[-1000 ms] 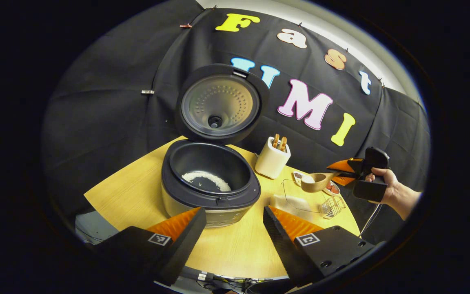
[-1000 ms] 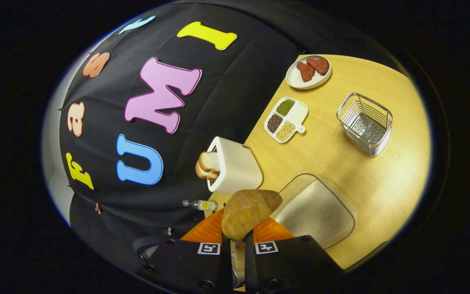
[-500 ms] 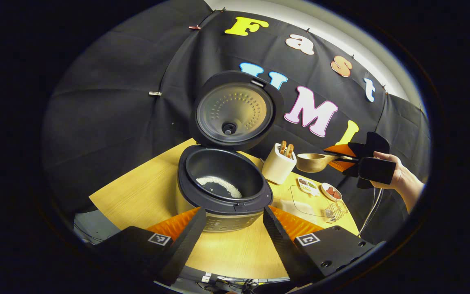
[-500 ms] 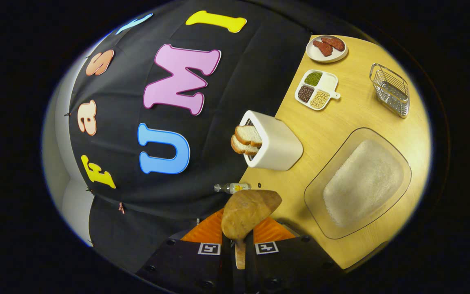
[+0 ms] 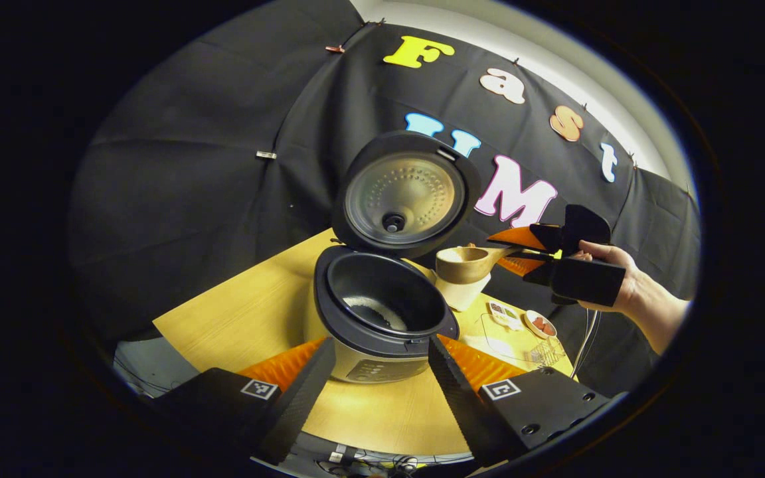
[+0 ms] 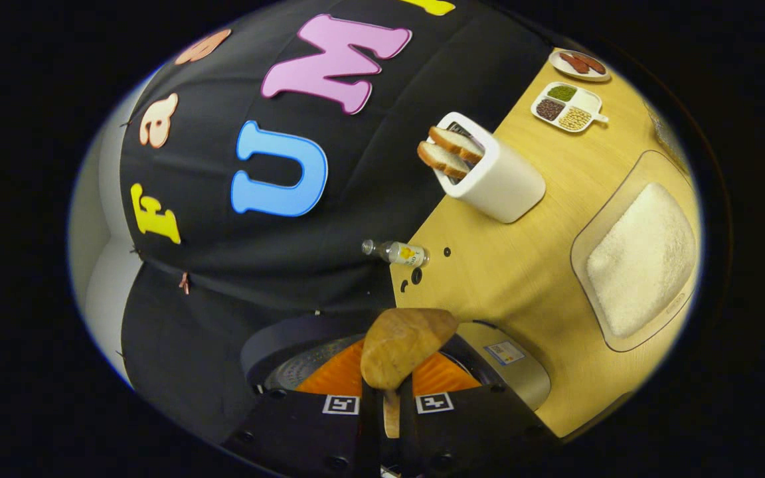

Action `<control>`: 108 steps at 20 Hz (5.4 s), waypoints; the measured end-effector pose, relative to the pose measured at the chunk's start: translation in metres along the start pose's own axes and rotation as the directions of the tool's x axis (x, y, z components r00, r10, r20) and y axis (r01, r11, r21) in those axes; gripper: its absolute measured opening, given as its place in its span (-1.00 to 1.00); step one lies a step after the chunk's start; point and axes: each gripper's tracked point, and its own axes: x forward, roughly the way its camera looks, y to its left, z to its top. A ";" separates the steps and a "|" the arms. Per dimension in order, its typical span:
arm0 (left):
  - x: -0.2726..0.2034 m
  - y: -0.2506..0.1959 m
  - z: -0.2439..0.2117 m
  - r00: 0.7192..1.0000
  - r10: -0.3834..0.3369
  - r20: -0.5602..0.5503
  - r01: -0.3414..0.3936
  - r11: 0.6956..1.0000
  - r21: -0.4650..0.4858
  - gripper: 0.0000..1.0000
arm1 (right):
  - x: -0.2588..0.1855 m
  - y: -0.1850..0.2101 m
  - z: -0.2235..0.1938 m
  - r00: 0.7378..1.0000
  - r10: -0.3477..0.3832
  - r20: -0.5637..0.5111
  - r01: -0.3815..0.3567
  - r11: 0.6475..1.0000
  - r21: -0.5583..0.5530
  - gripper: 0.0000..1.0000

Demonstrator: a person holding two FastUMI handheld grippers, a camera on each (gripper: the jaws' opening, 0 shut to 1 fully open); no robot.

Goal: Close the left gripper, press the button to open the rice cooker; take a wooden spoon from the chopstick holder with the right hand, scoop a spoonful of rice and pour it into the rice cooker, then put the wooden spoon back into the chopstick holder.

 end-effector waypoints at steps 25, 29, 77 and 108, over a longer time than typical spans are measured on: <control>-0.006 0.041 0.018 0.997 0.061 0.047 -0.059 0.997 -0.041 0.91 | 0.055 0.024 -0.126 0.985 0.072 -0.158 -0.169 0.186 -0.968 -0.68; -0.011 0.043 0.022 0.997 0.069 0.044 -0.068 0.997 -0.033 0.92 | 0.049 0.017 -0.145 0.973 0.069 -0.218 -0.221 0.035 -0.975 -0.67; 0.064 -0.173 0.028 0.999 0.047 0.020 -0.050 0.969 0.243 0.91 | -0.237 -0.254 0.335 0.796 -0.261 0.547 0.443 0.866 -0.231 -0.68; 0.041 -0.148 0.231 0.835 0.225 0.501 -0.422 0.847 0.323 0.90 | -0.232 -0.322 0.312 0.754 -0.354 0.553 0.583 0.750 -0.314 0.98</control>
